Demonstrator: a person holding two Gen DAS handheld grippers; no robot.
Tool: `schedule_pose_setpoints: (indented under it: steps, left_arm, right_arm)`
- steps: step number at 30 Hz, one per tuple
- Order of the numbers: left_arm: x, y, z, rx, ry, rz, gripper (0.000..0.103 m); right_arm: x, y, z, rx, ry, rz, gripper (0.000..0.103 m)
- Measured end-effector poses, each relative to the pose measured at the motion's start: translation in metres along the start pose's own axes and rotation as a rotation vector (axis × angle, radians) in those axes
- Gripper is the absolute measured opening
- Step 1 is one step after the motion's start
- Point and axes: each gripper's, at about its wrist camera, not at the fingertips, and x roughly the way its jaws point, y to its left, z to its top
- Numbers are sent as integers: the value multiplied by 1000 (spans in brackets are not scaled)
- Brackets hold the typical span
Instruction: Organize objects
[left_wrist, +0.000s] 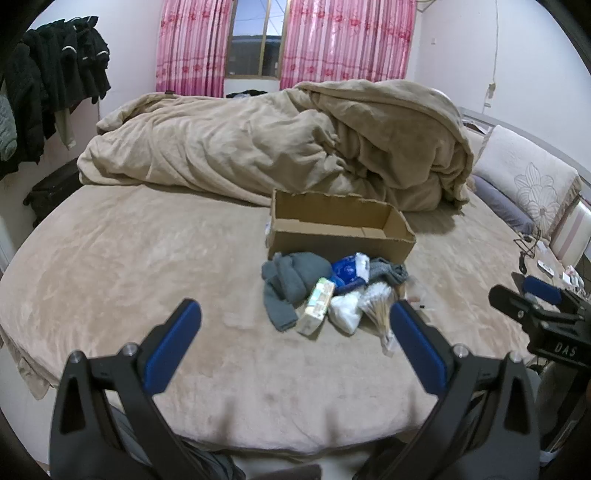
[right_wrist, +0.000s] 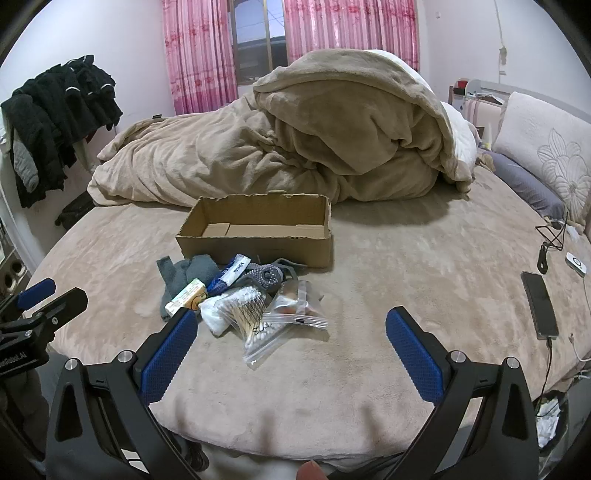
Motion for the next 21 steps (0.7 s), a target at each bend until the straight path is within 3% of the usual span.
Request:
schedule_pose_setpoints:
  steps: [21]
  left_arm:
    - [2,-3,-2,-7,2,-9,103]
  right_arm:
    - [0,1,0,1,0,1,103]
